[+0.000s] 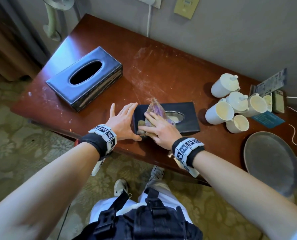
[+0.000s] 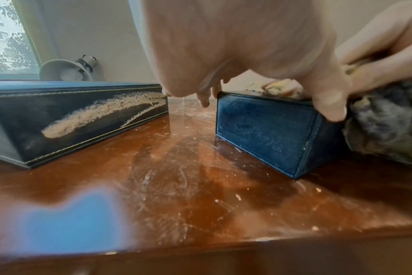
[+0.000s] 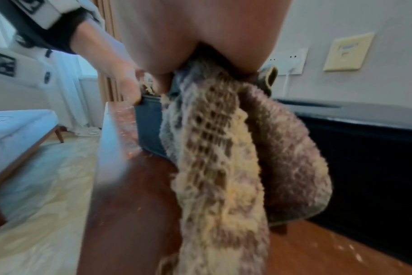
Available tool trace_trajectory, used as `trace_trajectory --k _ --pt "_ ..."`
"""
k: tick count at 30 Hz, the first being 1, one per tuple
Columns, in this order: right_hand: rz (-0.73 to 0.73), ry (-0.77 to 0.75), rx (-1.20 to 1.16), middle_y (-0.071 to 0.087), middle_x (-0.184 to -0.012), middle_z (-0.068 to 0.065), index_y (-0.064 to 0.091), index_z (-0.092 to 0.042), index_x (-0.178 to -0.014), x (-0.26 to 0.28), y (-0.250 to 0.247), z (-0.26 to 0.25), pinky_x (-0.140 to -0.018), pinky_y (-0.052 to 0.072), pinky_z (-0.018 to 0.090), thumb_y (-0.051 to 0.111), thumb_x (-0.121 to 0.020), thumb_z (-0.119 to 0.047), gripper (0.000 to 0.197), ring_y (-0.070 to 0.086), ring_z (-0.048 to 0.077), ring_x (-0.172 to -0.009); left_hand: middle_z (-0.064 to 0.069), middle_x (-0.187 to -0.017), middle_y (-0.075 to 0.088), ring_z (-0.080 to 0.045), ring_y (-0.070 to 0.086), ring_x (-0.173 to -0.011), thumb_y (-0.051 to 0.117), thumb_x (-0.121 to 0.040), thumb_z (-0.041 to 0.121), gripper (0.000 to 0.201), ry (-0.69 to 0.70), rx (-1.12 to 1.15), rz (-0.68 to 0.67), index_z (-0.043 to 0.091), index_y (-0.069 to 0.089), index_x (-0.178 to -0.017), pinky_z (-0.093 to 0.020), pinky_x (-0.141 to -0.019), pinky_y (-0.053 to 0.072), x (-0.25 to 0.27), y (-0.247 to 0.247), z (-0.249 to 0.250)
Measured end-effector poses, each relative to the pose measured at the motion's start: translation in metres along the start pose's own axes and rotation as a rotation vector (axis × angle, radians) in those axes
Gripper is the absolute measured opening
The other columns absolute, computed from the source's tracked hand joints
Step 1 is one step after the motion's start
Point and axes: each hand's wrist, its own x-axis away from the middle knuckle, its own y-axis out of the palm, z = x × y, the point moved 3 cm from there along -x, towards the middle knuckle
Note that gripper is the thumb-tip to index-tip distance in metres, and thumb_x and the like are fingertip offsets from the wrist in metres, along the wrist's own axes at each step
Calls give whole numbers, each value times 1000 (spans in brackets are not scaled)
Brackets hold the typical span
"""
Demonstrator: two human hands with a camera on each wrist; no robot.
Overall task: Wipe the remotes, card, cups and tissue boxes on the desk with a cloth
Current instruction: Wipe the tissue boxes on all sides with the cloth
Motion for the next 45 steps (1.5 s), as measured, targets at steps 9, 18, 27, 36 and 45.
trace_trajectory --k 9,18,27,36,45 --pt "247 285 5 42 -151 14 60 -29 -133 57 7 13 -113 31 48 56 -94 -23 40 41 34 -138 -2 -165 6 -20 15 -151 71 -64 74 131 -1 -75 4 23 -7 -156 -64 -115 -15 -2 -2 6" --pt "348 760 -136 22 -161 14 40 -23 -149 54 -12 82 -121 6 44 35 -106 -25 43 14 28 -150 -4 -163 10 -24 15 -150 74 -63 71 130 -55 -31 39 24 -3 -156 -60 -116 -14 -4 2 13" --pt "585 857 -305 58 -139 -1 59 -20 -133 57 -53 67 -101 38 29 42 -104 -23 33 53 23 -126 -8 -160 15 -26 20 -147 71 -57 79 135 -136 -14 95 21 0 -156 -60 -118 -3 -3 8 14" --pt "672 1043 -475 63 -131 -1 59 -26 -133 74 -71 65 -102 35 30 42 -103 -31 35 54 25 -122 -18 -144 36 -35 33 -136 57 -59 92 132 -210 -73 114 11 13 -154 -62 -115 6 -21 1 56" --pt "454 1133 -623 52 -145 1 49 -28 -143 81 -47 64 -109 30 32 43 -103 -34 41 44 29 -132 -10 -140 48 -31 46 -129 62 -83 66 83 -68 -124 42 17 34 -145 -54 -107 33 -27 -3 74"
